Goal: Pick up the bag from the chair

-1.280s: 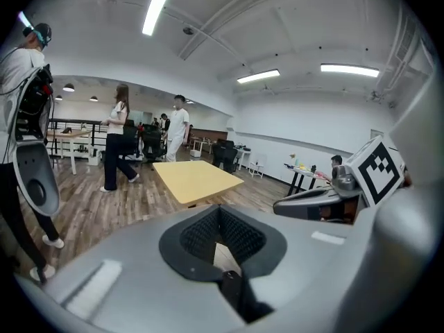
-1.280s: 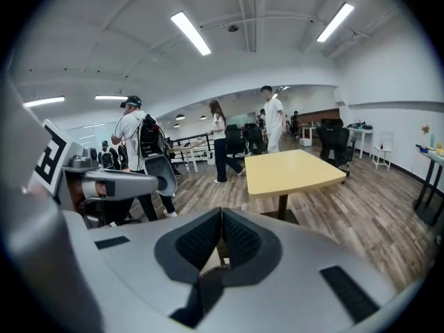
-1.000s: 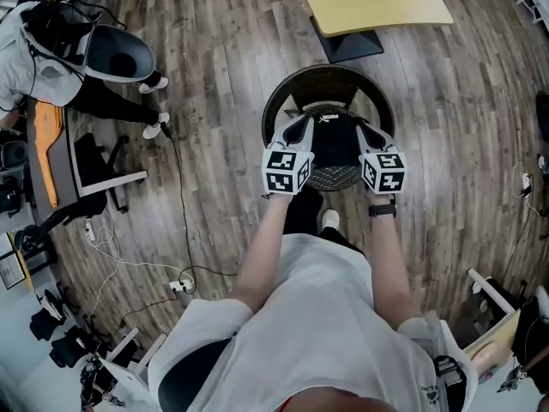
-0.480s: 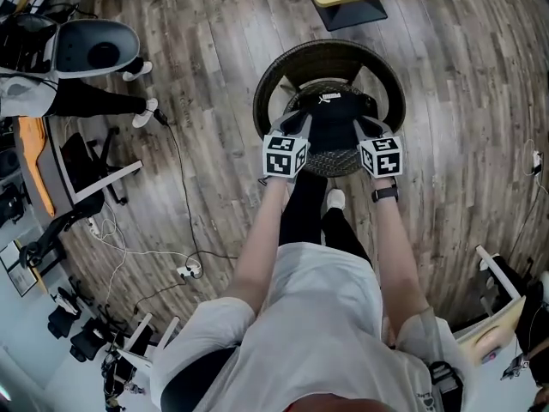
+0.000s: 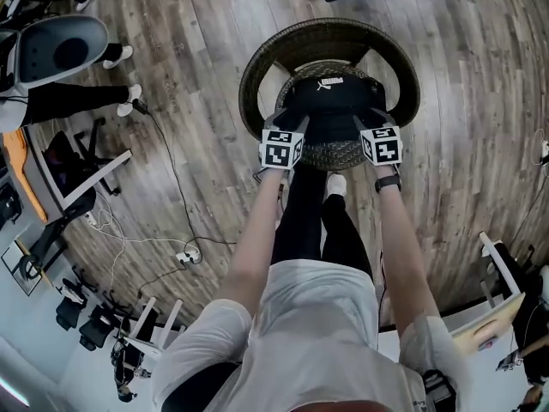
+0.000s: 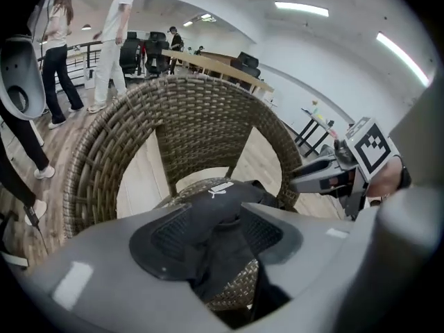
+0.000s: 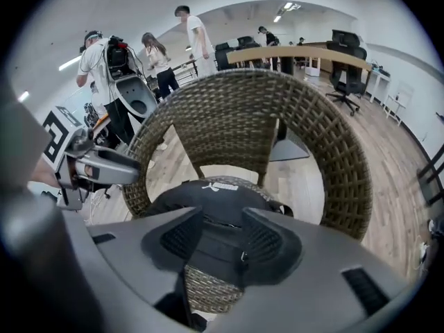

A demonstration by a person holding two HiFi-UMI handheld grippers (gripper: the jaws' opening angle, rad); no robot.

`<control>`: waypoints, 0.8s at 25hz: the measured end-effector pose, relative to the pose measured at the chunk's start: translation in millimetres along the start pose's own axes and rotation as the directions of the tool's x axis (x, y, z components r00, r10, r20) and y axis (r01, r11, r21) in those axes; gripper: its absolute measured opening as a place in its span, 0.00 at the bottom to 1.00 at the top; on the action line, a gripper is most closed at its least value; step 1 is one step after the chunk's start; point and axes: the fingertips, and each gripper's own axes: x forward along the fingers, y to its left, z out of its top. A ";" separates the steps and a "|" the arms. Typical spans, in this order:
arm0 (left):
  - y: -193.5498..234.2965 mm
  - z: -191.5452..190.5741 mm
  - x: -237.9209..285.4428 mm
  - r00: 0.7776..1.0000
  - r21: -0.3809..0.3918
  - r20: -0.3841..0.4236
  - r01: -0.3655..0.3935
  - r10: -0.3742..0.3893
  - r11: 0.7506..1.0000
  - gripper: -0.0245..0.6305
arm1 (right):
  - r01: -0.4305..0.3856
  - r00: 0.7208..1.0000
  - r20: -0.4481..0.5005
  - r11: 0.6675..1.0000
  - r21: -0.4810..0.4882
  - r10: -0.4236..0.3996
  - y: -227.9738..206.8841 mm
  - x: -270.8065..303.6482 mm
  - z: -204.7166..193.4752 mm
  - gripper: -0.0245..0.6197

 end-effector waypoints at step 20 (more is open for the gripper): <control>51.4 -89.2 105.3 0.982 -0.182 -0.186 0.003 -0.037 0.983 0.73 | 0.015 0.989 -0.148 0.997 0.075 -0.003 -64.3 110.9 -73.6 0.58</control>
